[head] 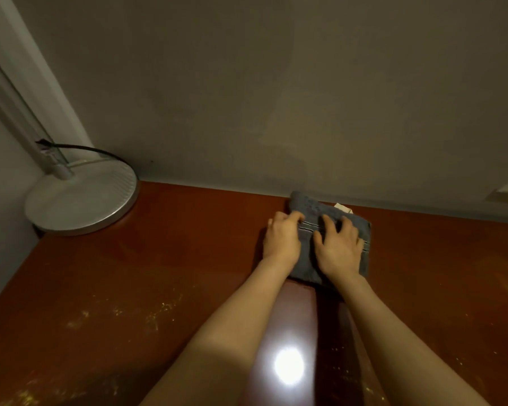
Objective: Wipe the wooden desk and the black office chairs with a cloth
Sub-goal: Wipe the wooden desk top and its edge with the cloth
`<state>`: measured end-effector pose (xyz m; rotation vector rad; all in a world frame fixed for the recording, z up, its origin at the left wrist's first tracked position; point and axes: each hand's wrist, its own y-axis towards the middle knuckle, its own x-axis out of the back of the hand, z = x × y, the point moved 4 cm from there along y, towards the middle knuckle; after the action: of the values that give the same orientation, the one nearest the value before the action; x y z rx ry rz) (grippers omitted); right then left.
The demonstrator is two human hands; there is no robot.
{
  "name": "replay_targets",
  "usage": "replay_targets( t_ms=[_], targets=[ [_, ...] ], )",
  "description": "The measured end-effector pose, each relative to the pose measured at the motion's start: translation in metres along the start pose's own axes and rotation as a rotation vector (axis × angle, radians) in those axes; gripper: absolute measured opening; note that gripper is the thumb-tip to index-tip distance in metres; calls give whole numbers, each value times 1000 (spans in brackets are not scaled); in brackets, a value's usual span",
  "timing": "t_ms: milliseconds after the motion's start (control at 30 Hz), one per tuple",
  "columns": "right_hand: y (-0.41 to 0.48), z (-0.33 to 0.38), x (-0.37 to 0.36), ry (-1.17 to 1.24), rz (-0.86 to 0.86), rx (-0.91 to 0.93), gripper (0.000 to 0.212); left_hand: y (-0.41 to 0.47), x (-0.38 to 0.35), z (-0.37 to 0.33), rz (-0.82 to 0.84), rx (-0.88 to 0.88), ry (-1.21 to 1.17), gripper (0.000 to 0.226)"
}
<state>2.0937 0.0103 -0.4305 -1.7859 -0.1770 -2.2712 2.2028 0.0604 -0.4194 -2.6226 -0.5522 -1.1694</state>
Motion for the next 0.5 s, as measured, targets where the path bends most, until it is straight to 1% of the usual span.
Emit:
replay_targets(
  t_ms=[133, 200, 333, 433, 500],
  targets=[
    [-10, 18, 9, 19, -171, 19, 34, -13, 28, -16, -55, -166, -76, 34],
    [-23, 39, 12, 88, -263, 36, 33, -23, 51, -14, -131, -188, -92, 33],
    [-48, 100, 12, 312, -332, 105, 38, -42, 107, 14, -269, -130, -148, 31],
    [-67, 150, 3, 470, -326, 181, 39, -58, 147, 43, -299, -52, -173, 29],
    [-80, 179, -3, 566, -293, 222, 44, -68, 169, 62, -317, 6, -193, 28]
  ],
)
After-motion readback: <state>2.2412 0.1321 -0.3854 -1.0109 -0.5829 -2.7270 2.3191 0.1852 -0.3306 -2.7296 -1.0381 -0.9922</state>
